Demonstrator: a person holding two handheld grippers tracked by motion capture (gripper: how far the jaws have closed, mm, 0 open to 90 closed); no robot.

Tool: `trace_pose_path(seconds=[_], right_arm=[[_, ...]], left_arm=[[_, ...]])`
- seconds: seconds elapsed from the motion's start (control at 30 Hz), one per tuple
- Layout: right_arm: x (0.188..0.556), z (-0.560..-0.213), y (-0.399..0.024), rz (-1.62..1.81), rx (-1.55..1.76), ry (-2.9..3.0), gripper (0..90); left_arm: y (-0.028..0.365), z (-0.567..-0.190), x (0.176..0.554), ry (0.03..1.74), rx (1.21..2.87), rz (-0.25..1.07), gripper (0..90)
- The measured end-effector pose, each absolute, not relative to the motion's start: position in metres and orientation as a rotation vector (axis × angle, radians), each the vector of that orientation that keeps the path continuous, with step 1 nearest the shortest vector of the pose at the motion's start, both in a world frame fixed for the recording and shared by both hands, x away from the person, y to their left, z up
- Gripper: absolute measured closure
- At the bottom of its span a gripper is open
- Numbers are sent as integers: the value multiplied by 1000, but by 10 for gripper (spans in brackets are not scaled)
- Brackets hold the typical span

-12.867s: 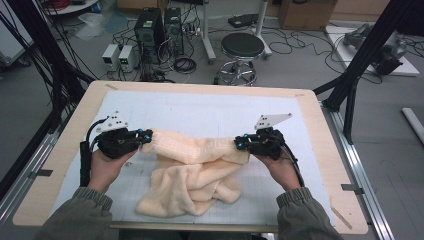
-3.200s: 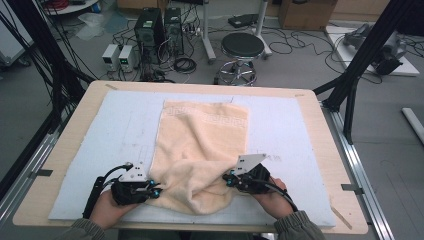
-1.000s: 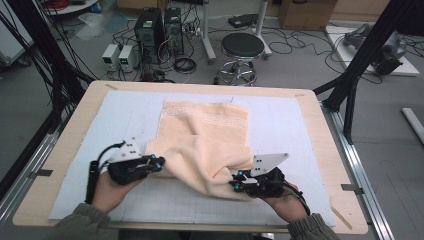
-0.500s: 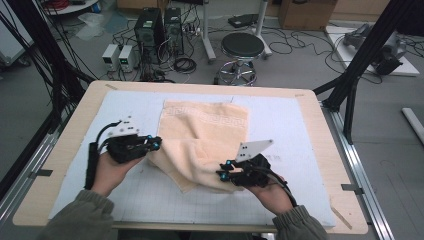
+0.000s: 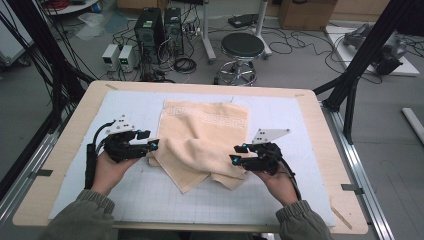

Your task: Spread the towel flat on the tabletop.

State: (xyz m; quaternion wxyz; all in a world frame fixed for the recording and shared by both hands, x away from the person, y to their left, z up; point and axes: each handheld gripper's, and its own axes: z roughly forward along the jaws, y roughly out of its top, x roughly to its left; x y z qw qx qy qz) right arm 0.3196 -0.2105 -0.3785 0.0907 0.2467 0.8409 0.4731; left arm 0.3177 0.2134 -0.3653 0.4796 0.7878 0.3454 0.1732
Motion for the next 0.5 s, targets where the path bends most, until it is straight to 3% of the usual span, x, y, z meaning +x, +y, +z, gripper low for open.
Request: trace_pose_path(seconds=[0.23,0.3,0.5], right_arm=[[288,-385,-222,1426,586,2544,606],[287,-393,-218,1388,565,2596,605],[295,-411,-201,1289,531,2660,598]], left_arm=[[184,-404,274,695,2017,258,579],[173,-416,273,663,2085,201,621],[139,-433,283,623,2172,147,601]])
